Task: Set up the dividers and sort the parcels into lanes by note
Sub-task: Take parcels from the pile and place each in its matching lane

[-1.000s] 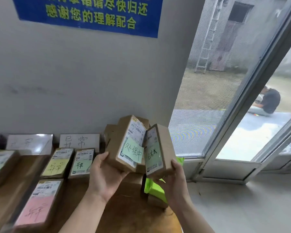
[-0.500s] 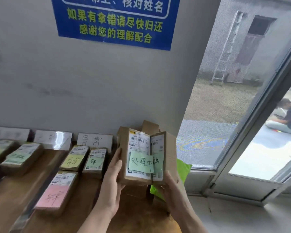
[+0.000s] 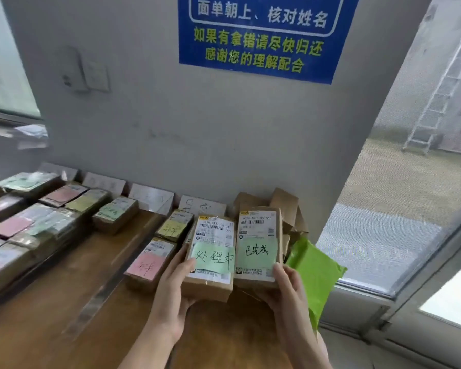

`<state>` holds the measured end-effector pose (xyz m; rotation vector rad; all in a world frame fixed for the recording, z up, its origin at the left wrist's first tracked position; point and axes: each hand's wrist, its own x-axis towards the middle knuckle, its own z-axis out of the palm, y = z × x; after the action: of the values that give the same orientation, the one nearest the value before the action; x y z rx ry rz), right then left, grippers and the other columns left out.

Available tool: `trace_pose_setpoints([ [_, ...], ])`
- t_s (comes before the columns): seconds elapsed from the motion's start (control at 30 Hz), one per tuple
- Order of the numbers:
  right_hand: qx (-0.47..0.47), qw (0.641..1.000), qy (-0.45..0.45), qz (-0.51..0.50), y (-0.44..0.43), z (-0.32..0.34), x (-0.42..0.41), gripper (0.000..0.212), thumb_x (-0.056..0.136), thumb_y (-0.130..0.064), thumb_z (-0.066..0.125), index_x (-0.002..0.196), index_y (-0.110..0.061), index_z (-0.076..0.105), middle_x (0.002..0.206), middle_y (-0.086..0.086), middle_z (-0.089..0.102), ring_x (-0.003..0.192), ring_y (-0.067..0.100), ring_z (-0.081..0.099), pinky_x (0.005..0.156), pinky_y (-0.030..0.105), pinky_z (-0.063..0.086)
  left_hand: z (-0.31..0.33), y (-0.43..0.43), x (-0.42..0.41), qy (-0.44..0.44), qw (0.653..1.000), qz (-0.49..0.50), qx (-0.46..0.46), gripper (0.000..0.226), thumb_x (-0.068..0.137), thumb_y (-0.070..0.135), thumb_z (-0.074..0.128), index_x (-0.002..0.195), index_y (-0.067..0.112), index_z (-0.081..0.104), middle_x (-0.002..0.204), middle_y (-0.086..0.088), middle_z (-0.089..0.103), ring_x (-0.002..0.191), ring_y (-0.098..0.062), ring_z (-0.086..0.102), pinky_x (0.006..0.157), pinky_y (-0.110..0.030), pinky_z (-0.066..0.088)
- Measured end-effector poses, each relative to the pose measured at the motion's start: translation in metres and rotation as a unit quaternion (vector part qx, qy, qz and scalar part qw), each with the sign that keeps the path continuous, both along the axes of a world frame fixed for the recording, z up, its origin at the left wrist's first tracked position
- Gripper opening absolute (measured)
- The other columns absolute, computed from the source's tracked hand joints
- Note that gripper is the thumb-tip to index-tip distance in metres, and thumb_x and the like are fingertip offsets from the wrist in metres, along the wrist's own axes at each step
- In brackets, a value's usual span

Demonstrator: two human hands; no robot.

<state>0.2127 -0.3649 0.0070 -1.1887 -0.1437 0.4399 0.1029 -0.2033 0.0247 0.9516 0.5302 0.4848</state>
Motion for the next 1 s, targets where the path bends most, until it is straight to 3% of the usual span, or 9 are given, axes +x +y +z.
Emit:
trace_pose_setpoints([
  [0.1, -0.026, 1.000, -0.009, 0.016, 0.013, -0.001, -0.016, 0.069, 0.067, -0.053, 0.079, 0.116, -0.007, 0.060, 0.102, 0.012, 0.074, 0.090, 0.020, 0.072, 0.074, 0.039, 0.058, -0.003, 0.008, -0.021, 0.006, 1.000, 0.026, 0.003, 0.051, 0.074, 0.030, 0.062, 0.125, 0.025, 0.062, 0.107, -0.011, 0.074, 0.107, -0.033, 0.065, 0.089, -0.048, 0.049],
  [0.2, -0.052, 0.998, -0.013, 0.039, 0.028, 0.001, -0.028, 0.103, 0.036, -0.073, 0.085, 0.116, -0.012, 0.063, 0.104, 0.009, 0.075, 0.097, 0.020, 0.072, 0.085, 0.044, 0.057, -0.005, 0.021, -0.040, 0.007, 0.999, 0.046, 0.003, 0.037, 0.089, 0.023, 0.056, 0.126, 0.029, 0.060, 0.107, -0.010, 0.074, 0.106, -0.031, 0.067, 0.094, -0.050, 0.048],
  [0.37, -0.057, 0.996, -0.013, 0.068, 0.065, 0.003, -0.049, 0.114, 0.025, -0.066, 0.092, 0.124, -0.018, 0.057, 0.107, 0.005, 0.074, 0.099, 0.021, 0.072, 0.083, 0.043, 0.057, -0.005, 0.060, -0.072, 0.019, 0.998, 0.061, 0.007, 0.039, 0.094, 0.022, 0.052, 0.133, 0.029, 0.056, 0.109, -0.010, 0.074, 0.105, -0.030, 0.068, 0.090, -0.046, 0.050],
  [0.47, -0.065, 0.994, -0.026, 0.090, 0.095, 0.006, -0.070, 0.108, 0.034, -0.059, 0.094, 0.125, -0.017, 0.053, 0.106, 0.007, 0.074, 0.099, 0.025, 0.072, 0.084, 0.044, 0.057, -0.004, 0.091, -0.096, 0.028, 0.997, 0.069, 0.010, 0.039, 0.094, 0.022, 0.052, 0.132, 0.030, 0.055, 0.108, -0.010, 0.074, 0.105, -0.030, 0.068, 0.092, -0.047, 0.049],
  [0.53, -0.064, 0.992, -0.029, 0.101, 0.118, 0.006, -0.086, 0.090, 0.053, -0.045, 0.093, 0.127, -0.016, 0.052, 0.105, 0.007, 0.075, 0.098, 0.024, 0.072, 0.080, 0.038, 0.059, -0.002, 0.113, -0.113, 0.033, 0.997, 0.063, 0.011, 0.039, 0.094, 0.023, 0.053, 0.131, 0.031, 0.056, 0.108, -0.010, 0.074, 0.105, -0.031, 0.068, 0.094, -0.048, 0.049],
  [0.6, -0.060, 0.993, -0.021, 0.100, 0.143, 0.004, -0.102, 0.073, 0.065, -0.029, 0.084, 0.129, -0.016, 0.052, 0.106, 0.008, 0.074, 0.098, 0.023, 0.072, 0.086, 0.041, 0.058, -0.001, 0.137, -0.130, 0.039, 0.998, 0.056, 0.014, 0.038, 0.093, 0.023, 0.053, 0.130, 0.031, 0.057, 0.107, -0.011, 0.074, 0.105, -0.031, 0.068, 0.094, -0.049, 0.050],
  [0.73, -0.053, 0.994, -0.010, 0.091, 0.199, 0.001, -0.131, 0.062, 0.076, -0.016, 0.077, 0.133, -0.014, 0.052, 0.108, 0.011, 0.073, 0.101, 0.027, 0.071, 0.094, 0.048, 0.054, 0.001, 0.187, -0.161, 0.050, 0.996, 0.052, 0.047, 0.036, 0.094, 0.021, 0.054, 0.127, 0.032, 0.059, 0.104, -0.006, 0.075, 0.099, -0.025, 0.070, 0.080, -0.040, 0.053],
  [0.87, -0.053, 0.996, -0.002, 0.072, 0.249, 0.000, -0.157, 0.048, 0.084, -0.008, 0.072, 0.128, -0.015, 0.054, 0.104, 0.009, 0.074, 0.100, 0.027, 0.071, 0.091, 0.046, 0.055, 0.002, 0.237, -0.186, 0.068, 0.995, 0.043, 0.053, 0.040, 0.092, 0.020, 0.059, 0.126, 0.039, 0.057, 0.106, 0.000, 0.075, 0.112, -0.026, 0.064, 0.106, -0.054, 0.039],
  [1.0, -0.075, 0.996, 0.005, 0.045, 0.294, -0.004, -0.178, 0.054, 0.079, -0.014, 0.077, 0.128, -0.017, 0.053, 0.107, 0.007, 0.074, 0.103, 0.026, 0.069, 0.097, 0.052, 0.052, 0.004, 0.285, -0.202, 0.069, 0.996, 0.027, 0.047, 0.048, 0.090, 0.012, 0.061, 0.131, 0.034, 0.053, 0.104, -0.004, 0.075, 0.106, -0.028, 0.067, 0.105, -0.052, 0.042],
])
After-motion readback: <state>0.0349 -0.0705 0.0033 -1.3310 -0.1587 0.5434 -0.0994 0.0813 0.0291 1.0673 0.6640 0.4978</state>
